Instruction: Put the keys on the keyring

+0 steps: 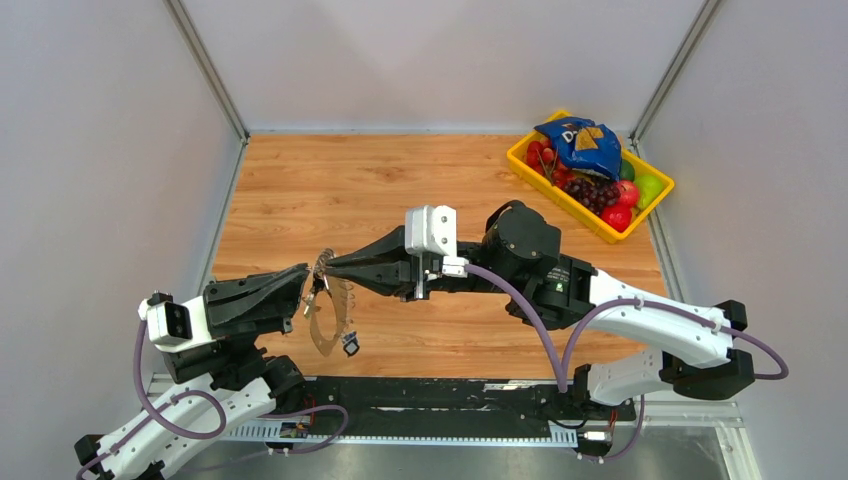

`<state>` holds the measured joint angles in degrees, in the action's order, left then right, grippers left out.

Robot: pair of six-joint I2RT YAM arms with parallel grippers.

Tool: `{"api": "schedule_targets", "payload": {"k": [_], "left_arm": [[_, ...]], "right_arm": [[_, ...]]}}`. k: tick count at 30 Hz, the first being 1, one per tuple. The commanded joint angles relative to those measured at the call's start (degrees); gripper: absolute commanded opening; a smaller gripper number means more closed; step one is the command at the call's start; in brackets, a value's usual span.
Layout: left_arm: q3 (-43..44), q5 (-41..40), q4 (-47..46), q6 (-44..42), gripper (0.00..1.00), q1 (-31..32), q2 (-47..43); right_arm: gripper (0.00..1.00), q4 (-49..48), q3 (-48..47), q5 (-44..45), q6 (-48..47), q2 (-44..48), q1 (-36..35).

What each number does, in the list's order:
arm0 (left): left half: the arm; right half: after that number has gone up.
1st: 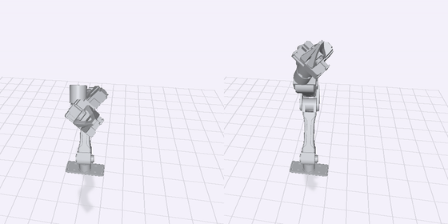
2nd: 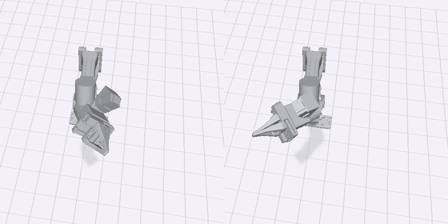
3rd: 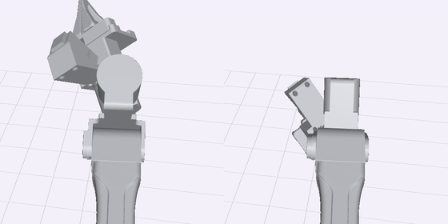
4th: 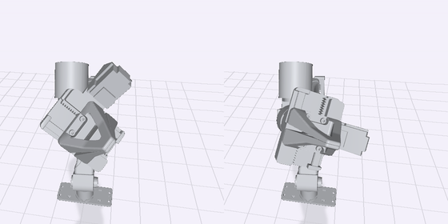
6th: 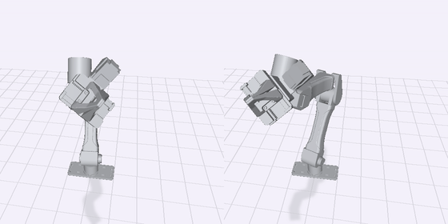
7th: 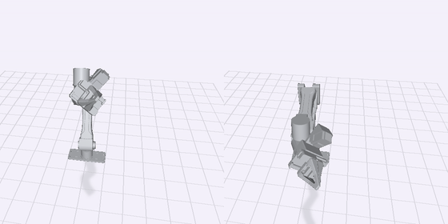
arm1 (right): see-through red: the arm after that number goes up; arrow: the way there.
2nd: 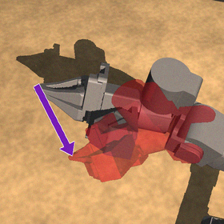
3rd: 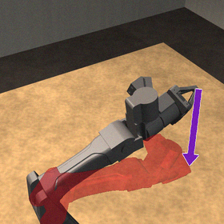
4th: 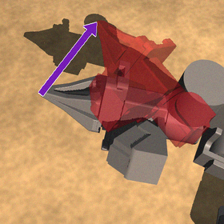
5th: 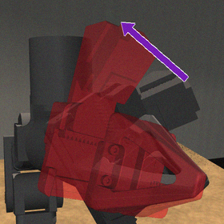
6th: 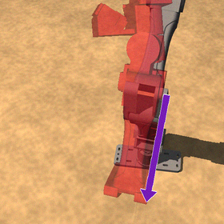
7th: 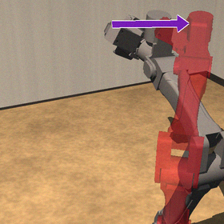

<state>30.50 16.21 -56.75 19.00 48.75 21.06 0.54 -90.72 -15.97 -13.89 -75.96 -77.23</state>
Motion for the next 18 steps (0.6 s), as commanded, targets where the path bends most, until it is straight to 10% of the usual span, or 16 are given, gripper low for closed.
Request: {"api": "schedule_targets", "payload": {"k": [1, 18], "left_arm": [[1.97, 0.23, -1.69, -0.02, 0.00, 0.11, 0.08], [1.84, 0.34, -1.78, 0.02, 0.00, 0.17, -0.41]], "right_arm": [[0.17, -1.46, -2.06, -0.53, -0.18, 1.30, -0.42], [0.22, -1.56, -1.18, -0.34, 0.44, -0.32, -0.38]]}}
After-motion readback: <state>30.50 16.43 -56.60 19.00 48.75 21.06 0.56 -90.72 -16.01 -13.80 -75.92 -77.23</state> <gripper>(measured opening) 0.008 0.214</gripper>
